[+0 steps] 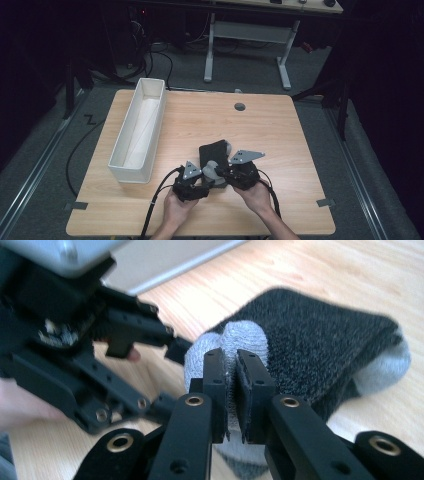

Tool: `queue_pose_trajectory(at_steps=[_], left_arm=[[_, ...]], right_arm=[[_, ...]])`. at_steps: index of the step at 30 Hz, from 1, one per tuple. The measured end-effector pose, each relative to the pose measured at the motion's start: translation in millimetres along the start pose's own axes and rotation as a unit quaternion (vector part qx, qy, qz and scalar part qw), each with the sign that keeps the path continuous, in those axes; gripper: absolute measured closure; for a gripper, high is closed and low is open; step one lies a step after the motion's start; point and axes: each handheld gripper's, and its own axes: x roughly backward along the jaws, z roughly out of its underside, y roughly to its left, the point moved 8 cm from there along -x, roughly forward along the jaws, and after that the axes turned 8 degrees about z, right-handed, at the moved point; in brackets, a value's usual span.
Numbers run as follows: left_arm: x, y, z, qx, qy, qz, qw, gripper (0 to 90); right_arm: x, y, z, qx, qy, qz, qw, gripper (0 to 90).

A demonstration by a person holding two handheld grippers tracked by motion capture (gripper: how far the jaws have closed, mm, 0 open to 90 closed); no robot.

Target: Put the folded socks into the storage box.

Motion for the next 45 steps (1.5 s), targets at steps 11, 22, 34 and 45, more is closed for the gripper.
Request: queue_pose_trajectory(at_steps=[11,22,34,45], left_arm=[[18.5,-6.6,-24.5,0.013,-0.043,0.011,0.9989,39.8],[0.1,4.7,-34.7,0.023,-0.035,-0.021,0.9989,38.3],[0.7,8.8,-25.4,0.01,-0.008,-0.028,0.9995,37.9],[9.3,10.6,-39.7,0.034,-0.023,-0.02,0.999,33.3]], right_arm=[[-13.1,-4.0,27.6,-0.012,0.007,0.022,0.9997,71.9],[-8.1,-1.2,27.0,-0.018,-0.012,0.005,0.9998,55.6],[0.3,-34.5,9.1,-0.087,-0.033,0.057,0.994,54.8],[-23.2,-41.6,15.6,-0.101,0.01,0.079,0.9917,48.7]])
